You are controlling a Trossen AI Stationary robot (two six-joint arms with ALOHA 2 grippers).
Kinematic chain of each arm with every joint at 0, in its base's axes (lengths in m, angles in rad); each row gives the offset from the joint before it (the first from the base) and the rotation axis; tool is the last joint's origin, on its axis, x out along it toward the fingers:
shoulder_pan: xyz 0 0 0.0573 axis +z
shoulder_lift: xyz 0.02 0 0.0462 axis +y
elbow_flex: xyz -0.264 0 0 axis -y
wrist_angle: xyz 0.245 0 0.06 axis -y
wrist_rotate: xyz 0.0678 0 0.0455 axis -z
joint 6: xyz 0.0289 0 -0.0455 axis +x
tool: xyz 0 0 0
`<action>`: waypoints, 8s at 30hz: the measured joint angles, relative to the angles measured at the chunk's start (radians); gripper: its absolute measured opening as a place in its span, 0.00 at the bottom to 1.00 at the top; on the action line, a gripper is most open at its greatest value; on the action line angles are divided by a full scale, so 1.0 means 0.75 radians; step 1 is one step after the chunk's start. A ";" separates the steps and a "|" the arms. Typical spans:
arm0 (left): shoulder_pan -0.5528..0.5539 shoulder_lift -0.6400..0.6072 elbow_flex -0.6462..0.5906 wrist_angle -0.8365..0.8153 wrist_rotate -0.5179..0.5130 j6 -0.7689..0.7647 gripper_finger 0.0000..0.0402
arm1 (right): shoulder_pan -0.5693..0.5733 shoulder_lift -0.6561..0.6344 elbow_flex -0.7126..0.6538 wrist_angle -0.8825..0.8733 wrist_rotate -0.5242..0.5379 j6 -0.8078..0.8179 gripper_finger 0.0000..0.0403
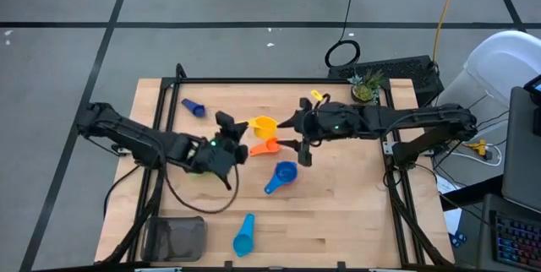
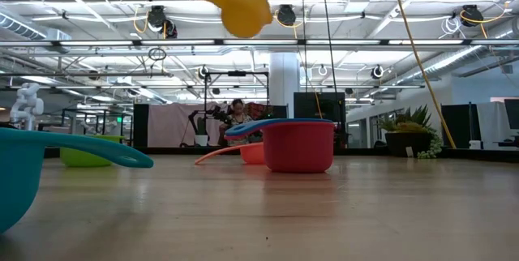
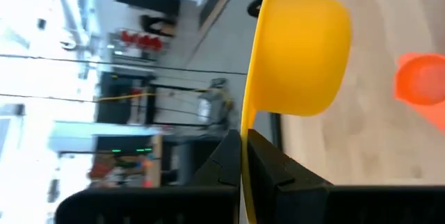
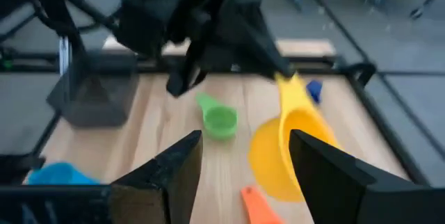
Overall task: Nest measuring cups in basket
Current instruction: Stack the yellow measuring cup on top of the blue measuring cup, then stack the green measuring cup on top of the yellow measuring cup
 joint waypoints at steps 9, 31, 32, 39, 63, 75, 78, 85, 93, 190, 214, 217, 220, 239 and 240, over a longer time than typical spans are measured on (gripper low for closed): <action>-0.082 0.044 -0.001 0.314 -0.065 0.259 0.01 | 0.002 0.056 -0.001 -0.080 0.006 -0.038 0.52; -0.029 -0.019 -0.003 0.400 -0.210 0.286 0.23 | 0.047 0.103 -0.003 -0.223 0.073 -0.228 0.01; -0.023 -0.043 -0.003 0.406 -0.218 0.269 0.24 | 0.047 0.103 -0.002 -0.233 0.072 -0.240 0.01; 0.003 -0.310 -0.003 0.309 -0.025 -0.041 0.32 | 0.079 0.103 -0.005 -0.422 -0.113 -0.414 0.00; 0.187 -0.459 -0.001 0.486 1.410 -0.717 0.33 | 0.218 0.300 -0.293 -0.141 -0.206 -1.023 0.00; 0.133 -0.425 -0.002 0.543 1.483 -0.819 0.33 | 0.158 0.374 -0.293 -0.131 -0.204 -1.184 0.00; 0.124 -0.425 -0.002 0.541 1.477 -0.814 0.33 | 0.144 0.374 -0.293 -0.125 -0.207 -1.207 0.00; 0.129 -0.426 -0.002 0.524 1.471 -0.796 0.33 | 0.132 0.383 -0.293 -0.198 -0.282 -1.132 0.00; 0.129 -0.426 -0.002 0.523 1.471 -0.774 0.33 | 0.131 0.382 -0.293 -0.213 -0.347 -1.006 0.05; -0.007 0.419 -0.036 -0.994 1.031 -2.210 0.66 | -0.001 0.007 -0.292 -0.613 0.182 -0.053 0.49; -0.020 0.458 -0.142 -0.847 1.148 -2.251 0.61 | -0.018 0.007 -0.292 -0.613 0.180 -0.052 0.49; -0.022 0.458 -0.191 -0.803 1.148 -2.261 0.61 | -0.018 0.007 -0.292 -0.613 0.180 -0.053 0.49; -0.020 0.459 -0.217 -0.794 1.126 -2.261 0.61 | -0.018 0.007 -0.292 -0.608 0.180 -0.061 0.49; -0.069 0.408 -0.120 -0.692 1.262 -2.085 0.02 | -0.018 -0.023 -0.294 -0.614 0.262 -0.165 0.49; -0.084 0.394 -0.082 -0.695 1.234 -2.062 0.02 | -0.018 -0.026 -0.294 -0.623 0.290 -0.171 0.49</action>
